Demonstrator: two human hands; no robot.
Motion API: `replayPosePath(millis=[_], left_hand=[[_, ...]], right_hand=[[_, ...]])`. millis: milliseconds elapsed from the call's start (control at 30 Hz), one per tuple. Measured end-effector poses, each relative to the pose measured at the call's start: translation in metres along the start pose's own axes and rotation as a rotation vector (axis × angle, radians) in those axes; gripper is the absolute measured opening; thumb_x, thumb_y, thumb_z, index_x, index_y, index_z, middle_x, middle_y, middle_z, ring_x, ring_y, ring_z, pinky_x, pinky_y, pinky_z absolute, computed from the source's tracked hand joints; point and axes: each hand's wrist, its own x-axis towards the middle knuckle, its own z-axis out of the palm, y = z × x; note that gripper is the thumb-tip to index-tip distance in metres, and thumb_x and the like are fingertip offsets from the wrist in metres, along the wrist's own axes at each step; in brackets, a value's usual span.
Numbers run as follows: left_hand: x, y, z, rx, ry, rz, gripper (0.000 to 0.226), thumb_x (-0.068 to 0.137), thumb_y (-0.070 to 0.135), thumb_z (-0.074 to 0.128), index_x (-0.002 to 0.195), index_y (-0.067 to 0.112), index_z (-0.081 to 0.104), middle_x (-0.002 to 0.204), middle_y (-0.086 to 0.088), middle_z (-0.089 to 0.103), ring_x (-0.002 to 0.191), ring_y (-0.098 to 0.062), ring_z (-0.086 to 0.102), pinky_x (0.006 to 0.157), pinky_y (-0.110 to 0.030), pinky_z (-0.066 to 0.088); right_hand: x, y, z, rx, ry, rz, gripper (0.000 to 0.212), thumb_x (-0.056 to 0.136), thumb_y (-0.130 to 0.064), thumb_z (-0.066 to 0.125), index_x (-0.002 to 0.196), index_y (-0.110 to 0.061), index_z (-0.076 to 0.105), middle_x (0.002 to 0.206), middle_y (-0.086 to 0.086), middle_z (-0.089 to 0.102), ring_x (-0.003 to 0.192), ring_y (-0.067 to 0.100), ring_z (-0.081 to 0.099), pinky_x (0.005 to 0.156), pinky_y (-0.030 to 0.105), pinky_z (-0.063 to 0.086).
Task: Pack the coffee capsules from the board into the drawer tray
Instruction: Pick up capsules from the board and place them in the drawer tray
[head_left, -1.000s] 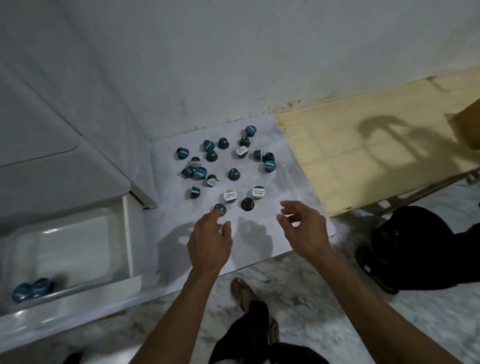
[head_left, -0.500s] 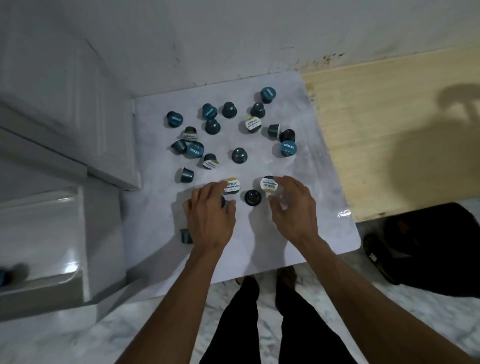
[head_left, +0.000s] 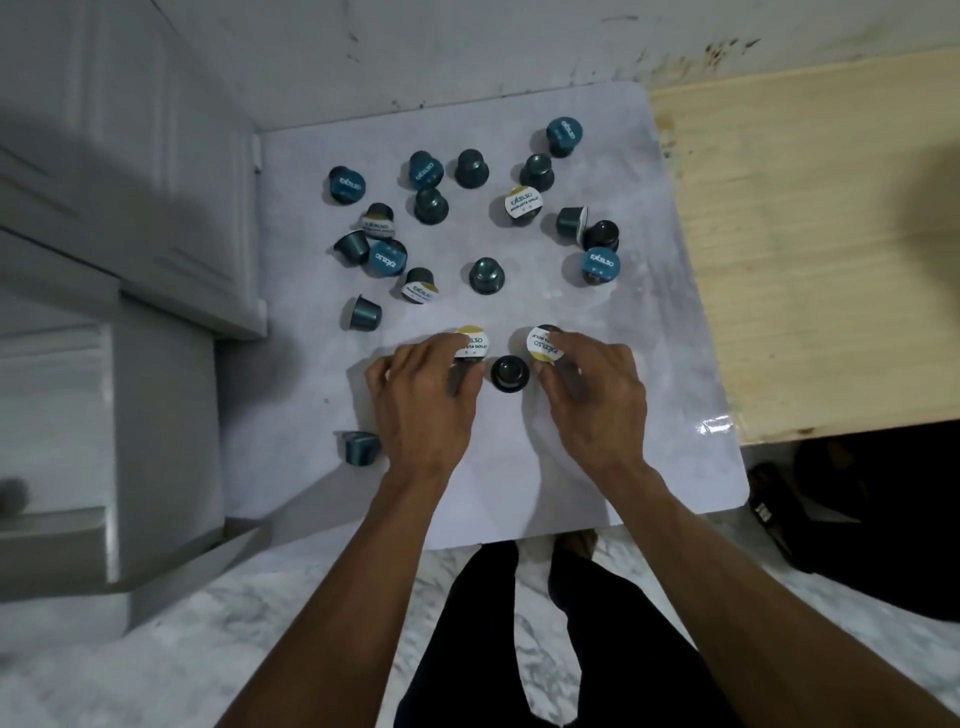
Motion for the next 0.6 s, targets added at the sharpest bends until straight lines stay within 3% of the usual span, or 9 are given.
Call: replayPosePath(millis=[433, 600], left_hand=[[0.002, -0.005, 0.006, -0.107, 0.096, -0.001, 0.021, 0.083, 0.035, 0.068, 0.102, 0.025, 0.072, 0.105, 0.010, 0.073, 0.097, -0.012, 0.066, 0.096, -0.048, 0.039], [0.006, 0.000, -0.007, -0.222, 0.183, 0.003, 0.019, 0.080, 0.029, 0.075, 0.096, 0.020, 0.072, 0.098, 0.006, 0.075, 0.089, -0.015, 0.068, 0.087, -0.050, 0.047]], right_hand=[[0.003, -0.001, 0.002, 0.006, 0.036, 0.014, 0.026, 0.084, -0.024, 0.076, 0.108, -0.015, 0.071, 0.108, -0.004, 0.071, 0.092, 0.021, 0.062, 0.073, 0.027, 0.053], [0.007, -0.005, -0.008, 0.086, 0.030, 0.025, 0.026, 0.084, -0.020, 0.077, 0.109, -0.016, 0.070, 0.105, -0.004, 0.071, 0.086, 0.020, 0.061, 0.068, 0.034, 0.055]])
